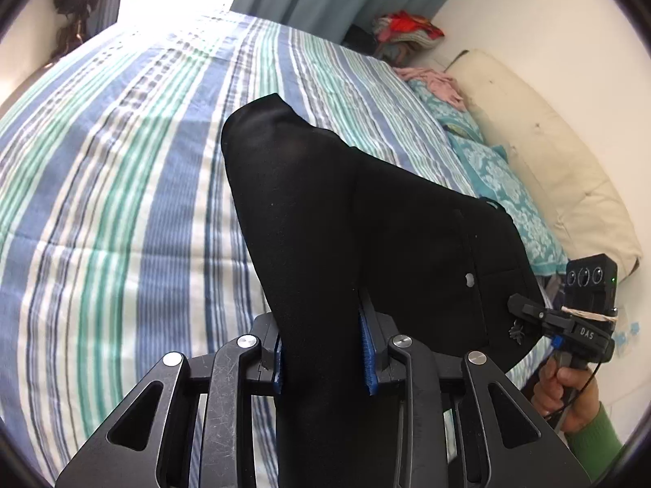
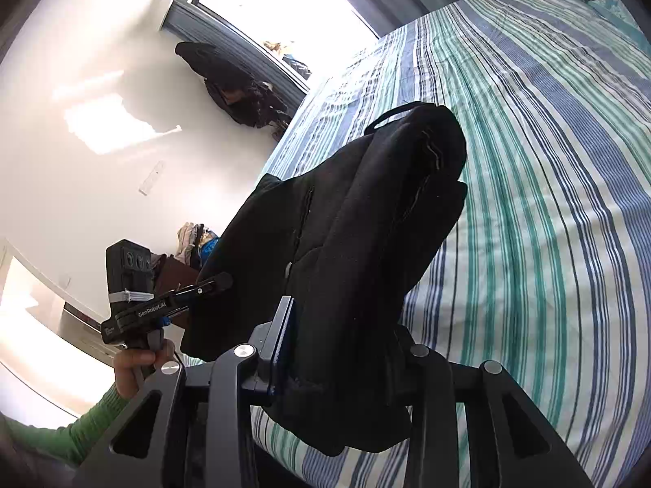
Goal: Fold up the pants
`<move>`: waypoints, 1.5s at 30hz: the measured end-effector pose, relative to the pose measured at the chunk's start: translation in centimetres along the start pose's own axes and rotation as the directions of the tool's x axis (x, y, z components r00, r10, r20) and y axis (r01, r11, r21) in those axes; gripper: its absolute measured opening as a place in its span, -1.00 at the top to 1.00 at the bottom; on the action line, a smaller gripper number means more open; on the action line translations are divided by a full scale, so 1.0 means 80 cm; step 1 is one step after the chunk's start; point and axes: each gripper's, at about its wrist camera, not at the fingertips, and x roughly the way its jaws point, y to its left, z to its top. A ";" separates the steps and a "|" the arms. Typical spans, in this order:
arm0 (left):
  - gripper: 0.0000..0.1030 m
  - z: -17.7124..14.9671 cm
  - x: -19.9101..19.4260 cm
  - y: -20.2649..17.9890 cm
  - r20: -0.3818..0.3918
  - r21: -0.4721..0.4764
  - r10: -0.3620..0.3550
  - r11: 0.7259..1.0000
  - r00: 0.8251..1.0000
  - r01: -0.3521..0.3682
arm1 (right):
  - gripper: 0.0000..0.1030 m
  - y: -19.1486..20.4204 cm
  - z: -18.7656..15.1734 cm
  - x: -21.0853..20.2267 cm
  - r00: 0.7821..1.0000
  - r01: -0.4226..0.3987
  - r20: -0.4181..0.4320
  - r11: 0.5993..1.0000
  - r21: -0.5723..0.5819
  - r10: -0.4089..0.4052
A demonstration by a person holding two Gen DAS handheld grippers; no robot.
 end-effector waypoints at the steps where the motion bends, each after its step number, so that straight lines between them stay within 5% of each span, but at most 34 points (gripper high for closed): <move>1: 0.30 0.005 0.012 0.008 -0.006 0.002 0.036 0.999 0.999 -0.036 | 0.30 -0.003 0.010 0.016 1.000 0.001 0.003 1.000 0.005 -0.001; 3: -0.10 0.000 0.053 0.029 -0.051 0.008 0.163 0.987 0.985 -0.163 | 0.27 -0.018 0.016 0.050 0.999 0.049 -0.012 0.999 0.018 -0.049; 5: -0.27 -0.026 0.097 0.055 -0.126 0.081 0.346 0.938 0.930 -0.338 | 0.19 -0.047 0.014 0.086 0.986 0.147 -0.088 0.988 0.049 -0.143; 7: -0.69 -0.041 0.091 0.070 -0.084 0.100 0.321 0.945 0.943 -0.313 | -0.07 -0.082 -0.007 0.123 0.931 0.316 -0.218 0.945 0.081 -0.293; 8: -0.78 -0.041 0.076 0.074 -0.061 0.086 0.342 0.938 0.938 -0.336 | -0.08 -0.092 -0.014 0.117 0.949 0.282 -0.182 0.951 0.123 -0.257; 9: -0.80 -0.043 0.060 0.076 -0.038 0.079 0.383 0.922 0.923 -0.379 | -0.14 -0.096 -0.017 0.105 0.964 0.247 -0.143 0.956 0.158 -0.225; 12: -0.81 -0.051 0.022 0.063 0.027 0.131 0.417 0.900 0.909 -0.417 | -0.34 -0.091 -0.026 0.064 0.960 0.276 -0.098 0.947 0.164 -0.263; 14: -0.88 -0.065 0.003 0.042 0.088 0.170 0.475 0.859 0.875 -0.483 | -0.38 -0.072 -0.034 0.034 0.937 0.350 -0.053 0.933 0.085 -0.346; 20: -0.92 -0.099 -0.033 -0.007 0.188 0.170 0.516 0.821 0.836 -0.545 | -0.98 -0.012 -0.073 -0.017 0.875 0.484 0.056 0.875 -0.032 -0.482; 23: -0.92 -0.100 -0.032 -0.035 0.205 0.162 0.504 0.828 0.839 -0.537 | -0.99 0.008 -0.093 -0.017 0.843 0.538 0.019 0.843 -0.028 -0.537; 28: -0.93 -0.109 -0.055 -0.044 0.208 0.136 0.519 0.824 0.829 -0.550 | -0.99 0.040 -0.130 -0.031 0.823 0.565 0.067 0.825 0.010 -0.564; 35: -0.93 -0.125 -0.070 -0.051 0.193 0.106 0.586 0.785 0.787 -0.610 | -1.00 0.092 -0.147 -0.040 0.745 0.659 0.159 0.752 -0.026 -0.648; 36: -0.93 -0.128 -0.070 -0.051 0.172 0.105 0.586 0.788 0.792 -0.606 | -1.00 0.099 -0.149 -0.039 0.732 0.674 0.165 0.738 -0.034 -0.661; 40: -0.93 -0.147 -0.062 -0.046 0.020 0.129 0.477 0.870 0.879 -0.476 | -1.00 0.129 -0.160 -0.039 0.707 0.700 0.203 0.712 -0.063 -0.677; 42: -0.93 -0.158 -0.068 -0.046 0.023 0.110 0.458 0.882 0.889 -0.457 | -1.00 0.143 -0.168 -0.035 0.694 0.714 0.214 0.695 -0.083 -0.687; 45: -0.93 -0.168 -0.071 -0.051 0.024 0.132 0.472 0.872 0.881 -0.471 | -1.00 0.156 -0.176 -0.025 0.684 0.727 0.206 0.678 -0.109 -0.700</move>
